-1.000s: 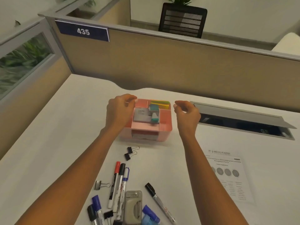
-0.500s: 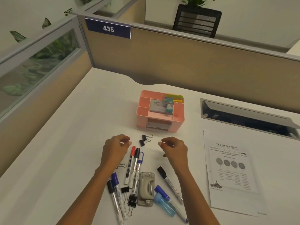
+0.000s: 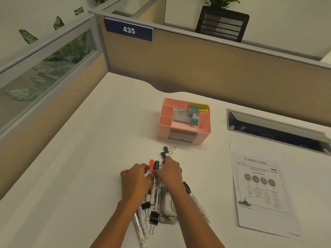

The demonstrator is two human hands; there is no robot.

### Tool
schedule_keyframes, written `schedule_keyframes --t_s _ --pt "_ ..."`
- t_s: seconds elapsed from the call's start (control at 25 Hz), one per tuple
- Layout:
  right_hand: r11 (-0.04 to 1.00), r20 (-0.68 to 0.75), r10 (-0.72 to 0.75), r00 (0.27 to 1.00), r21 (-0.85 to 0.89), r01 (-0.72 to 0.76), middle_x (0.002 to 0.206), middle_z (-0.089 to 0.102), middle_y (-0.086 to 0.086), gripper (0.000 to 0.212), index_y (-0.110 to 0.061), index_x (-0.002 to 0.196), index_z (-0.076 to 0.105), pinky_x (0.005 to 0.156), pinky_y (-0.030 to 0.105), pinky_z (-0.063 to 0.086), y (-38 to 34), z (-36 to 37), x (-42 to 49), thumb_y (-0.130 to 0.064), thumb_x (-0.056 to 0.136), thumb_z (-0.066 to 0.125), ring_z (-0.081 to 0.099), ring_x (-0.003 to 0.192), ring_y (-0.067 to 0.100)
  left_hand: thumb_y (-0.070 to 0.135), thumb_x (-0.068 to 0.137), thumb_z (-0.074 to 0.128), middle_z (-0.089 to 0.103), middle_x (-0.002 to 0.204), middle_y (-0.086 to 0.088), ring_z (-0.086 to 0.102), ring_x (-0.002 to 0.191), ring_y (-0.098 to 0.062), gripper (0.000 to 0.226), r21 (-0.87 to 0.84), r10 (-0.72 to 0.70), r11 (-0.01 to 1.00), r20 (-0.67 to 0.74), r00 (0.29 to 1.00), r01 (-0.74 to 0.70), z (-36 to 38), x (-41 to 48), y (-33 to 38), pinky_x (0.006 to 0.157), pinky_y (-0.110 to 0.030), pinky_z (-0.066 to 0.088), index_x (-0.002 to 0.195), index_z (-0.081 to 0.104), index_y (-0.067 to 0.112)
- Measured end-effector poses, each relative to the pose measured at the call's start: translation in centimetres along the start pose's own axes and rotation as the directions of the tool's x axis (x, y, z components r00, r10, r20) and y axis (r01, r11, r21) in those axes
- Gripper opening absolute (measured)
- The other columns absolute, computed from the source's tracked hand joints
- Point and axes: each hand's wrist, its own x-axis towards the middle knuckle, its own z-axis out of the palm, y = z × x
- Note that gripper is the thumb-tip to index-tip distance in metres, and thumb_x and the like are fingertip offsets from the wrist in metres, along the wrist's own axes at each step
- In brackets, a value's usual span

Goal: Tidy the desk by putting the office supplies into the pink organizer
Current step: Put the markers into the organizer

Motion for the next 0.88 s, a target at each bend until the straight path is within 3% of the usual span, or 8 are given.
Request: schedule_keyframes --t_s 0.28,0.68,0.88 --pt "1.0 -0.059 0.003 0.998 -0.013 -0.004 0.103 0.062 0.011 0.027 -0.008 0.105 0.056 0.063 0.027 0.041 -1.4 0.0 1.0 -0.022 0.083 0.064 0.064 0.091 0.026 0.037 0.085 0.061 0.067 0.099 0.005 0.061 0.09 -0.015 0.027 0.091 -0.018 0.996 0.032 0.999 0.015 -0.4 0.8 1.2 0.085 -0.028 0.035 0.108 0.06 0.022" --pt "0.992 -0.104 -0.045 0.994 -0.12 0.032 0.109 0.062 0.012 0.024 -0.006 0.109 0.059 0.068 0.027 0.044 -1.8 0.3 1.8 -0.016 0.087 0.06 0.064 0.097 0.028 0.04 0.087 0.057 0.066 0.088 0.001 0.059 0.075 -0.018 0.022 0.17 -0.035 0.985 0.059 0.998 0.024 -0.8 1.6 2.1 0.076 -0.03 0.037 0.091 0.054 0.018" --pt "0.999 -0.099 0.009 0.995 0.048 -0.005 0.091 0.058 0.007 0.014 -0.01 0.093 0.056 0.062 0.023 0.044 -0.7 -0.4 2.0 -0.01 0.081 0.064 0.062 0.086 0.025 0.038 0.085 0.061 0.065 0.09 0.002 0.057 0.077 -0.017 0.022 0.165 -0.068 0.985 0.081 0.994 0.054 -0.8 1.6 2.7 0.077 -0.029 0.034 0.094 0.056 0.019"
